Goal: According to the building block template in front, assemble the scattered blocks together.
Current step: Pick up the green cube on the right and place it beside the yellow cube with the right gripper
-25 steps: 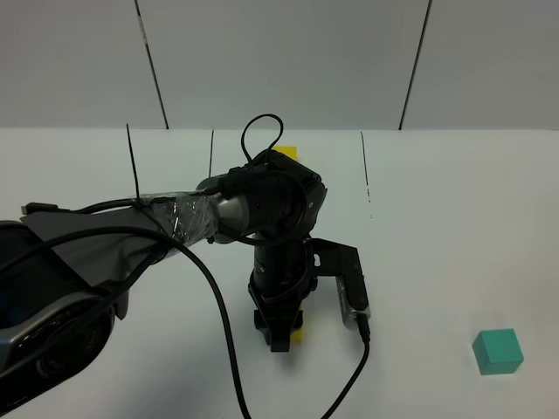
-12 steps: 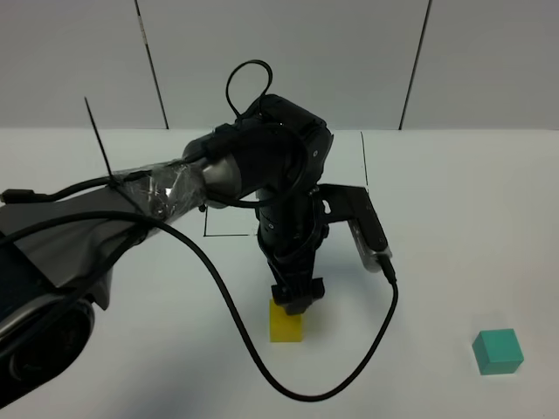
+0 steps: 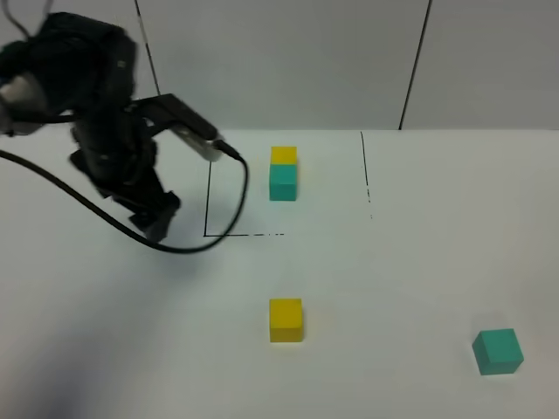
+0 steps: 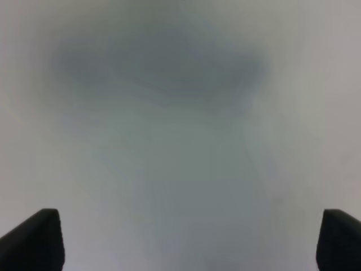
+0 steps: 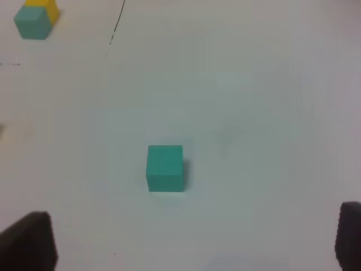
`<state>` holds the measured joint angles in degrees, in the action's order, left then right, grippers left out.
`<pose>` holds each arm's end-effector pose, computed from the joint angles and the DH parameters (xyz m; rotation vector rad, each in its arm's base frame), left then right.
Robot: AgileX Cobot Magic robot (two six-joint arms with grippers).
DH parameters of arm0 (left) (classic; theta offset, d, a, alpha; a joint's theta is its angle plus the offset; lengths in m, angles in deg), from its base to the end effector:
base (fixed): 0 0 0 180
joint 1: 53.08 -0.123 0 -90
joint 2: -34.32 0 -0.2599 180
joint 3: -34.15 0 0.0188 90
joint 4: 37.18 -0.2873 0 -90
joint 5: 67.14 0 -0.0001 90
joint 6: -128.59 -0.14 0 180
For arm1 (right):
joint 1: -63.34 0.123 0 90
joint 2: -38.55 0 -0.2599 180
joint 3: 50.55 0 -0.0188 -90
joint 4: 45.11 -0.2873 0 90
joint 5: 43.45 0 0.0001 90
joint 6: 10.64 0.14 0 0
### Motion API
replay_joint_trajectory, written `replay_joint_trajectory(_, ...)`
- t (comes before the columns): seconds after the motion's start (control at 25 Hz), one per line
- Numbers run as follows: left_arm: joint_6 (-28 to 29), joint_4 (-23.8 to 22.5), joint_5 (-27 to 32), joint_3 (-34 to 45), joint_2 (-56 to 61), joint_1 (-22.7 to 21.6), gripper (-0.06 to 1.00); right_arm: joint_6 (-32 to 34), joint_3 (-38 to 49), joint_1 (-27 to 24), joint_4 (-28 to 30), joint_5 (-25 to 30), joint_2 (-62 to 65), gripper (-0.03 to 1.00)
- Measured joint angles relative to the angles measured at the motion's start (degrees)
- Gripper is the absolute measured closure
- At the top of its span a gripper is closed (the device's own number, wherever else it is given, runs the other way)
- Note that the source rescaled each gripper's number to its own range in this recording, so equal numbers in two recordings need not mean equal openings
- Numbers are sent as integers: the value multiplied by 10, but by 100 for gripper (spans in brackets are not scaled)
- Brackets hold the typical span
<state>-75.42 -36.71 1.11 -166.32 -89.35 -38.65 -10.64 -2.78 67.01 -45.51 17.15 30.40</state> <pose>0.4344 -0.1129 0.1535 0.9815 2.8267 0.0070 0.0951 0.0070 0.2738 -0.0655 2.0329 0.0486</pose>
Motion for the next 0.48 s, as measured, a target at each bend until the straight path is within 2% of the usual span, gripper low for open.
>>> replay_joint_trajectory(0.12,-8,55,0,86,73,-95,2,0,0,0,0,0,0,-3)
replay_joint_trajectory(0.24,-23,92,-24,176,175,-165,3,0,0,0,0,0,0,-3)
replay_joint_trajectory(0.36,-28,100,-80,265,313,-199,4,0,0,0,0,0,0,-3)
replay_joint_trajectory(0.48,-17,109,-106,340,452,-200,5,0,0,0,0,0,0,-3)
